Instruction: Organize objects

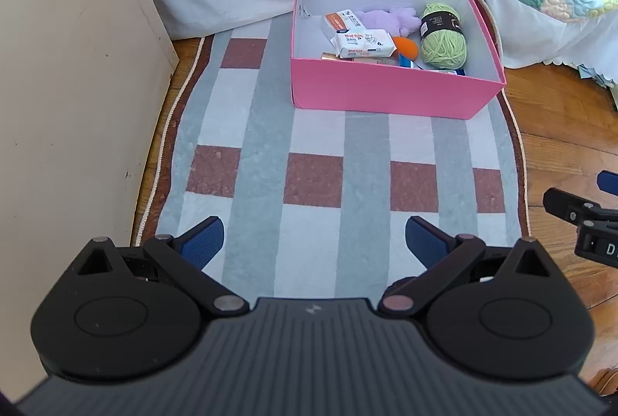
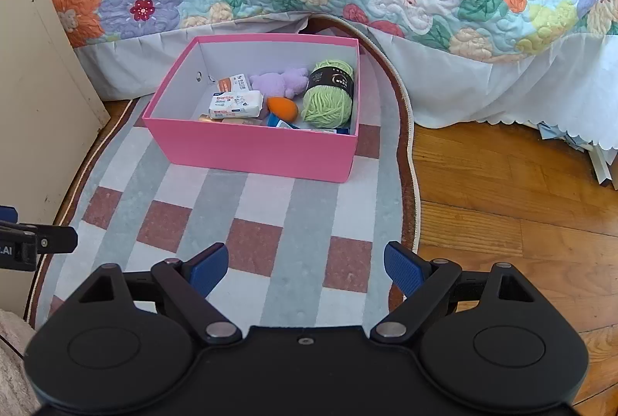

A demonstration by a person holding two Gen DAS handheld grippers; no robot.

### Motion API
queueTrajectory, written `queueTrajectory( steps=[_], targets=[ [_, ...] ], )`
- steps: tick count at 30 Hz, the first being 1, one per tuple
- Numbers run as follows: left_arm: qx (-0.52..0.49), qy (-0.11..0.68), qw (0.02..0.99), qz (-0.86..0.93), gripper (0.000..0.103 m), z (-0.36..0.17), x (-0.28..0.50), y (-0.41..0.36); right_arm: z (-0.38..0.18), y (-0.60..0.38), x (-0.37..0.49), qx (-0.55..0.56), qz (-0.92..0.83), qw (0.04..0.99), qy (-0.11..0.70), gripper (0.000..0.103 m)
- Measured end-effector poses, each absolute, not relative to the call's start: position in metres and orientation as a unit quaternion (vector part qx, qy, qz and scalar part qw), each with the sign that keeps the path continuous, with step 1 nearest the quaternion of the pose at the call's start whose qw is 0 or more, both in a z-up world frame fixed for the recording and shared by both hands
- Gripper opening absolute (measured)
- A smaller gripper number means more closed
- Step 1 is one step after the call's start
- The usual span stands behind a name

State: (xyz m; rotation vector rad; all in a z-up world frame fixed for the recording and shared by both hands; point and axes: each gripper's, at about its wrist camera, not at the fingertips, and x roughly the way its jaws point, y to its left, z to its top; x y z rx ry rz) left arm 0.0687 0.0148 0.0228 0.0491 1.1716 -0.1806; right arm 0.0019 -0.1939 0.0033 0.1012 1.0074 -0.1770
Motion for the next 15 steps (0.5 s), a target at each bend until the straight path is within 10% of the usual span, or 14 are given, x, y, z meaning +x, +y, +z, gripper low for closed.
queueTrajectory(
  steps=[15],
  targets=[
    [0.025, 0.560, 0.825, -0.075, 0.102, 0.0202, 0.0708, 0.0169, 0.0018, -0.1962, 0.0021, 0.039, -0.087, 0.871, 0.482, 0.090]
  ],
)
